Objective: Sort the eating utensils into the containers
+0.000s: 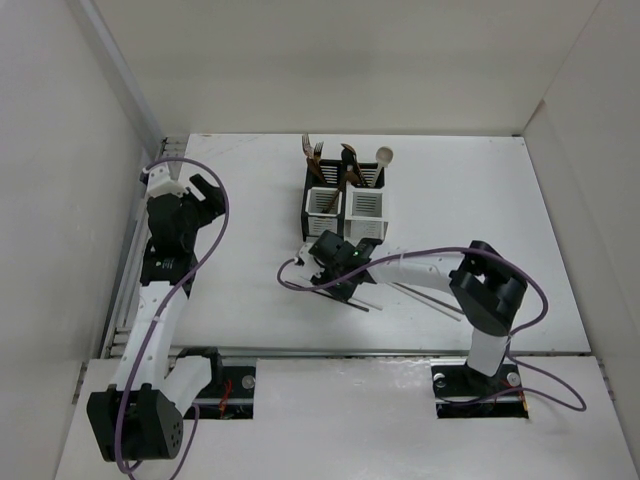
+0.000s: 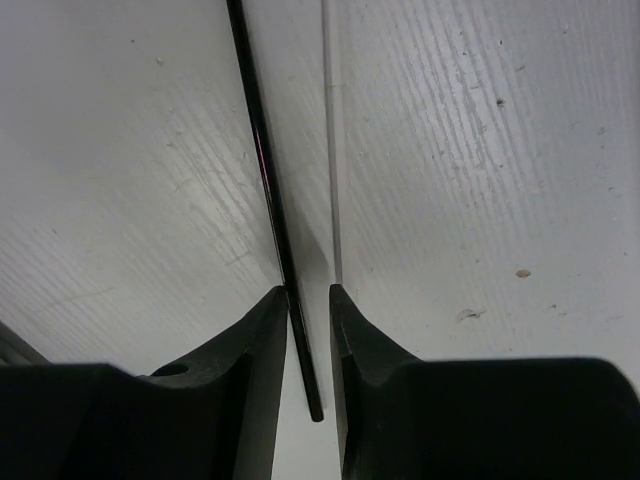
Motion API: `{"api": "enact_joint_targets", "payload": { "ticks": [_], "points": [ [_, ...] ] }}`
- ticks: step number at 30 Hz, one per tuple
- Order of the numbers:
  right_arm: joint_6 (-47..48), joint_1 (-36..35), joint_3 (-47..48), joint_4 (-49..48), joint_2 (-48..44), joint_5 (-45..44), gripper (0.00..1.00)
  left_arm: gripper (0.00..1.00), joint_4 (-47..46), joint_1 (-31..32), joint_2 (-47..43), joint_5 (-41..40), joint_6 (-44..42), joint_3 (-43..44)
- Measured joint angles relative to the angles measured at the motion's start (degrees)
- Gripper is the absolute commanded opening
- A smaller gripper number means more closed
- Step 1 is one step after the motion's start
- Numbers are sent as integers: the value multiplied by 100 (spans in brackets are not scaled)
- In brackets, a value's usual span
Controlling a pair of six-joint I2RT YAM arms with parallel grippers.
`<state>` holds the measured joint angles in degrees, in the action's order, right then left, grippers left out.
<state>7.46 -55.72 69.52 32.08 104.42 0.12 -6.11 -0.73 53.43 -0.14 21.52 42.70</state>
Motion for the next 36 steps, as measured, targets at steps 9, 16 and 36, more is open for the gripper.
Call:
{"api": "enact_joint_targets", "payload": {
  "ticks": [9,16,36],
  "points": [
    [-184,7,-15,-79,114,11,27,73,74,0,0,-2,0,-81],
    [-155,9,-15,-116,101,28,24,74,81,0,0,-2,2,-90],
    [70,-35,50,-42,219,-79,17,74,118,-13,0,-4,0,-199]
  ]
}}
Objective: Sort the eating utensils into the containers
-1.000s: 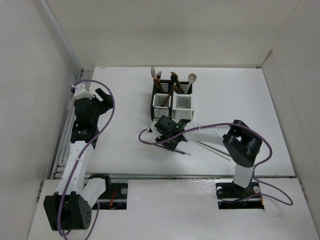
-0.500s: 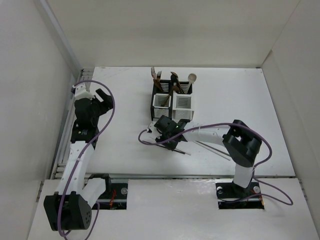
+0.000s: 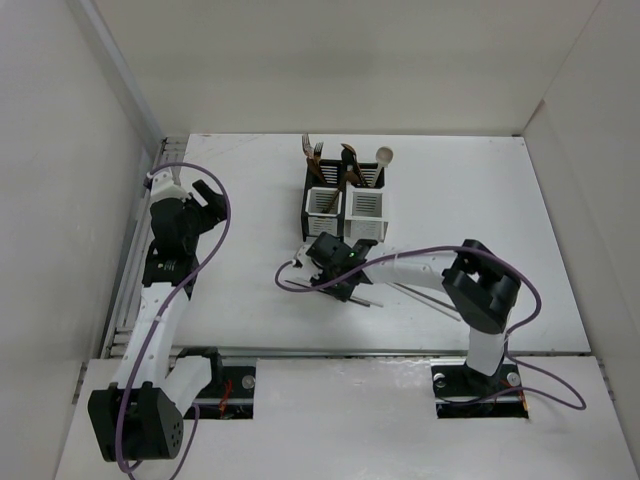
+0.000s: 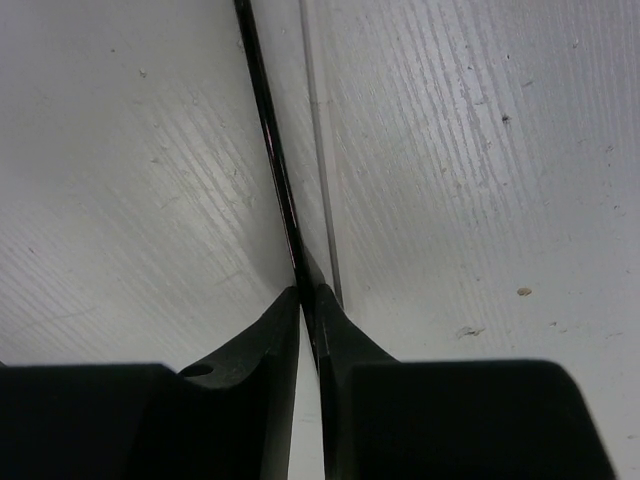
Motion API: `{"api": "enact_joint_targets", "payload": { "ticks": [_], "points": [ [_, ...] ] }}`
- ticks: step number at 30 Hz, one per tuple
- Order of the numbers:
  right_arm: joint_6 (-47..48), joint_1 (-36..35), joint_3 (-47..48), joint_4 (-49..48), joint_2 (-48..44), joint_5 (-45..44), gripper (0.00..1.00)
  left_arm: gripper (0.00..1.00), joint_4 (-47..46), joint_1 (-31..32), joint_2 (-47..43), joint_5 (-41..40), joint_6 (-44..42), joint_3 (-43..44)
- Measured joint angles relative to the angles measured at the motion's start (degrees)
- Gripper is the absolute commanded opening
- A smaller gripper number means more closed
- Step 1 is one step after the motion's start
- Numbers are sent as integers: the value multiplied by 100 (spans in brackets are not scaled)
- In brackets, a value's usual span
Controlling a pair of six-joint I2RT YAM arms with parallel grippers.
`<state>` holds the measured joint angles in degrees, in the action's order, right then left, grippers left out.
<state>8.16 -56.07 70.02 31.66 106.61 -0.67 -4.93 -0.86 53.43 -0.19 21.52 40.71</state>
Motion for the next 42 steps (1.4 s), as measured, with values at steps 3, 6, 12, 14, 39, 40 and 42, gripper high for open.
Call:
{"api": "enact_joint_targets", "payload": {
  "ticks": [3,6,12,14,39,40,42],
  "points": [
    [11,-55,7,13,2,-59,15,74,4,0,0,0,2,-2],
    [35,-92,63,114,39,-72,15,74,4,0,0,7,2,-2],
    [63,-103,376,400,271,-136,0,74,4,0,0,17,2,-2],
    [61,-103,448,481,323,-153,0,76,4,0,0,17,2,-2],
    [-87,911,837,-1759,-2100,173,0,76,50,-48,0,9,0,-2],
    [-114,1110,761,-2072,-2236,142,0,76,52,-68,0,9,0,-2],
    [-157,1460,684,-2590,-2354,52,0,76,57,-96,0,7,-4,-2]
  ]
}}
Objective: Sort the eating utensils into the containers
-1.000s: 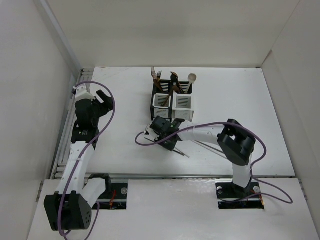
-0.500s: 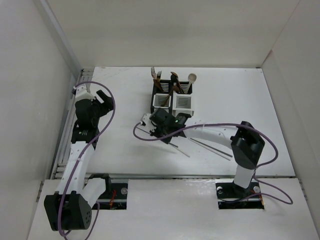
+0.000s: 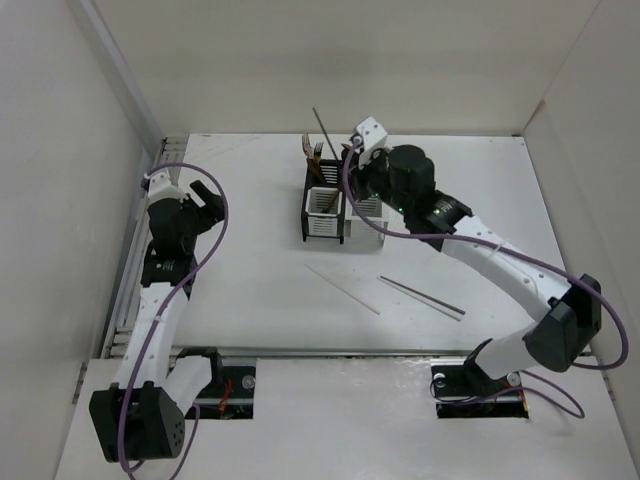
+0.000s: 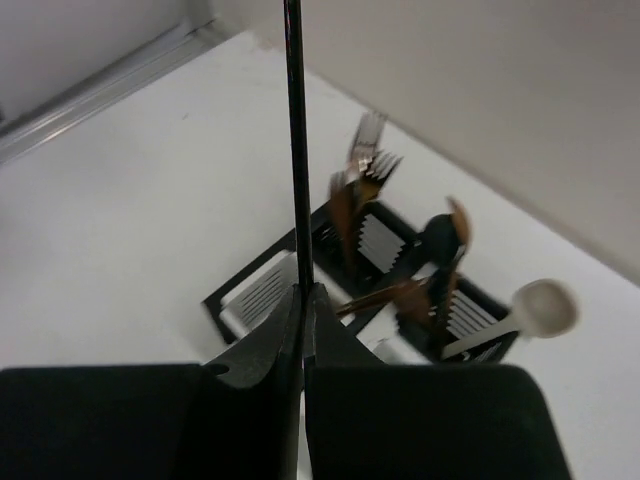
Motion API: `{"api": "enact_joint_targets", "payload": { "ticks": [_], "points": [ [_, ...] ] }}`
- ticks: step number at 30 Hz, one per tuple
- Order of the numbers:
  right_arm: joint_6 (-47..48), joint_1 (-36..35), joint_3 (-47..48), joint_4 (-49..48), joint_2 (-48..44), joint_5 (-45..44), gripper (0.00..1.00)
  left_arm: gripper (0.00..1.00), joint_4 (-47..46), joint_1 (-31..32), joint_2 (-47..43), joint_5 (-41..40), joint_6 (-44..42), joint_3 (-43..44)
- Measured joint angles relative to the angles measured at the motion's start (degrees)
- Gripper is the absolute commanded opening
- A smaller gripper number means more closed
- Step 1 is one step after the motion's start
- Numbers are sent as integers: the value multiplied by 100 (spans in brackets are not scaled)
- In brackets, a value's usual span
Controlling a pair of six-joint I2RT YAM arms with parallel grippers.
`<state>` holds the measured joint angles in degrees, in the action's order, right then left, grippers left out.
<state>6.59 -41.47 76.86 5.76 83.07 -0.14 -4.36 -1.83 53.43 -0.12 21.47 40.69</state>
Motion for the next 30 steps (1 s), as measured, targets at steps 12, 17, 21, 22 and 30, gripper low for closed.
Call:
{"api": "enact_joint_targets", "payload": {
  "ticks": [12,17,21,22,30],
  "points": [
    [-216,1440,-1419,-2559,527,66,0,76,160,-354,188,7,-59,188],
    [-481,1480,-1950,-3348,833,225,0,74,208,-450,343,74,-57,256],
    [-721,1480,-2291,-3856,1019,313,0,74,227,-466,446,162,-57,295],
    [-745,1480,-2350,-3906,1019,317,0,74,227,-466,461,170,-57,310],
    [-938,1478,-2911,-4369,1021,407,21,74,229,-466,468,210,-57,341]
  ]
}}
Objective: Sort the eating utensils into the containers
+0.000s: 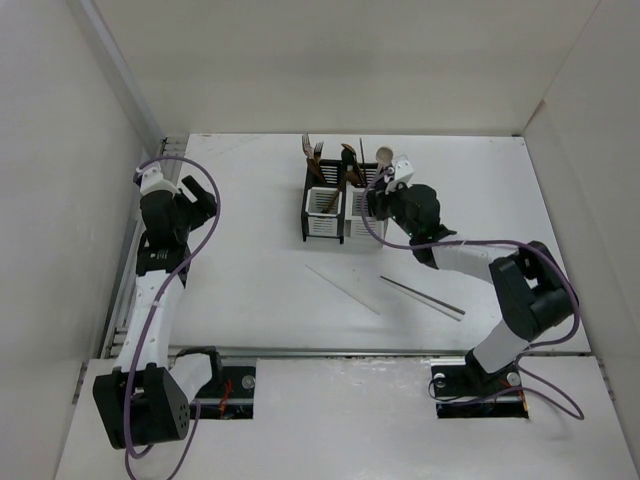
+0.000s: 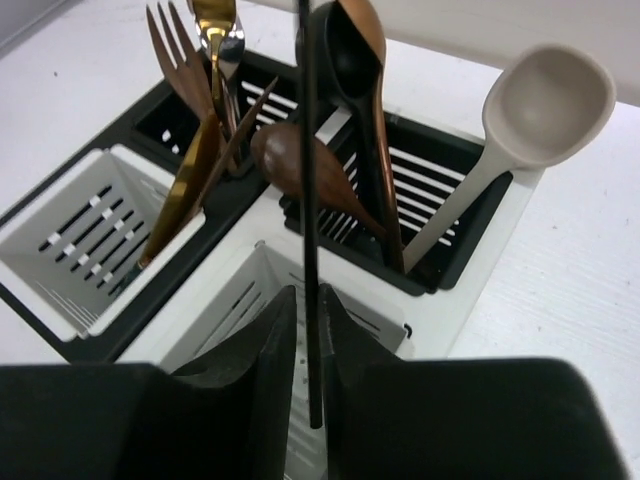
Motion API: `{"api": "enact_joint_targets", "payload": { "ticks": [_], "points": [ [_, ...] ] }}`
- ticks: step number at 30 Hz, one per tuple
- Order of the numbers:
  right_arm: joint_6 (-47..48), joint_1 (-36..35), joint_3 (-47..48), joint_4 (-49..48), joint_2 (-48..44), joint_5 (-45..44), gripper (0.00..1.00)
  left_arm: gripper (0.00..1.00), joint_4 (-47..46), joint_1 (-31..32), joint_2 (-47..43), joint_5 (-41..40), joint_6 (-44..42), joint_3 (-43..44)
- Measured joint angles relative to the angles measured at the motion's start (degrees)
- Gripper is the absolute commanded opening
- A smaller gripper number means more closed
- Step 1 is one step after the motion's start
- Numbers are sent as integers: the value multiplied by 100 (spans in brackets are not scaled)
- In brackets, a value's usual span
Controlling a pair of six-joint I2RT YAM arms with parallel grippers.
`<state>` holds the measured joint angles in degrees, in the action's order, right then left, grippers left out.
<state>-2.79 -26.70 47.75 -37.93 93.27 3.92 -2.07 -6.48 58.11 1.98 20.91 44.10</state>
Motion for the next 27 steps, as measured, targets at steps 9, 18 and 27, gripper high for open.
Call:
{"api": "enact_joint_targets", "payload": {
  "ticks": [9,18,27],
  "points": [
    [85,-7,-243,-44,-398,107,51,74,0,0,0,37,0,0],
    [1165,-962,929,2098,-1705,-258,56,74,-42,0,-4,66,4,-4],
    [1215,-2616,1021,5101,-1228,-402,57,76,-216,11,-177,79,37,-188]
  ]
}}
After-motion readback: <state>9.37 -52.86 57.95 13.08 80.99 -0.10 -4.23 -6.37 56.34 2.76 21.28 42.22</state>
